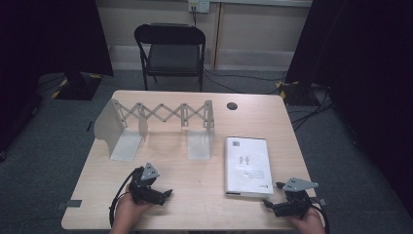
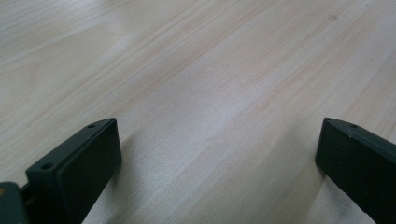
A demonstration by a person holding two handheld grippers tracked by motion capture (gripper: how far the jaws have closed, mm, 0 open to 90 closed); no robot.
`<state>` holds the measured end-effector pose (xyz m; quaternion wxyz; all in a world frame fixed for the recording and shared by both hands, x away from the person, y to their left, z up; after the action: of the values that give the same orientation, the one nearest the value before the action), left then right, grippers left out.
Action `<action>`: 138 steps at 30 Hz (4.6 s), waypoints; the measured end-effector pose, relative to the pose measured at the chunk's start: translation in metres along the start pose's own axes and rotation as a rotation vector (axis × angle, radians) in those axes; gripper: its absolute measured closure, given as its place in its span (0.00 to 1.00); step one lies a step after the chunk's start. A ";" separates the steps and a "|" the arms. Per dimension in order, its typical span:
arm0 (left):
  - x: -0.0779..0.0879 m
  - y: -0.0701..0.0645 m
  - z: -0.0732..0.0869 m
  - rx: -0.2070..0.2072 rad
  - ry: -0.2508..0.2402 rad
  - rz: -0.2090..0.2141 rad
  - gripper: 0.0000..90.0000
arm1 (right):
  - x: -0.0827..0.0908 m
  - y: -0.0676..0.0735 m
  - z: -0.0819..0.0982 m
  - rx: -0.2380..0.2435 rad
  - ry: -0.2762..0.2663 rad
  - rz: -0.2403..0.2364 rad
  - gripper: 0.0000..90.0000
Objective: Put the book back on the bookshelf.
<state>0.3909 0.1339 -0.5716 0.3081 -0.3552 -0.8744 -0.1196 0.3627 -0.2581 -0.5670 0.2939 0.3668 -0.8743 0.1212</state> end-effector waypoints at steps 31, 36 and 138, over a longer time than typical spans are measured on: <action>0.002 -0.063 -0.037 -0.025 0.071 0.181 0.24 | 0.019 0.006 -0.008 -0.090 -0.008 0.019 0.43; 0.000 -0.071 -0.045 -0.025 0.074 0.207 0.26 | 0.015 0.008 -0.007 -0.065 0.023 0.026 0.46; -0.127 -0.192 -0.150 -0.436 0.044 0.150 0.02 | 0.019 0.010 -0.049 -0.093 -0.005 -0.060 0.76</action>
<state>0.3967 -0.1379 -0.5315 0.2510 -0.4748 -0.7921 -0.2901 0.3653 -0.2412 -0.5163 0.3120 0.3789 -0.8684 0.0707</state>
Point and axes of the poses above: each handheld gripper's, and its own axes: x roughly backward along the jaws, z roughly out of its underside, y roughly to its left, the point moved 10 cm from there along -x, roughly forward along the jaws, and after that the axes turned 6 degrees about -y, right-handed, at the moved point
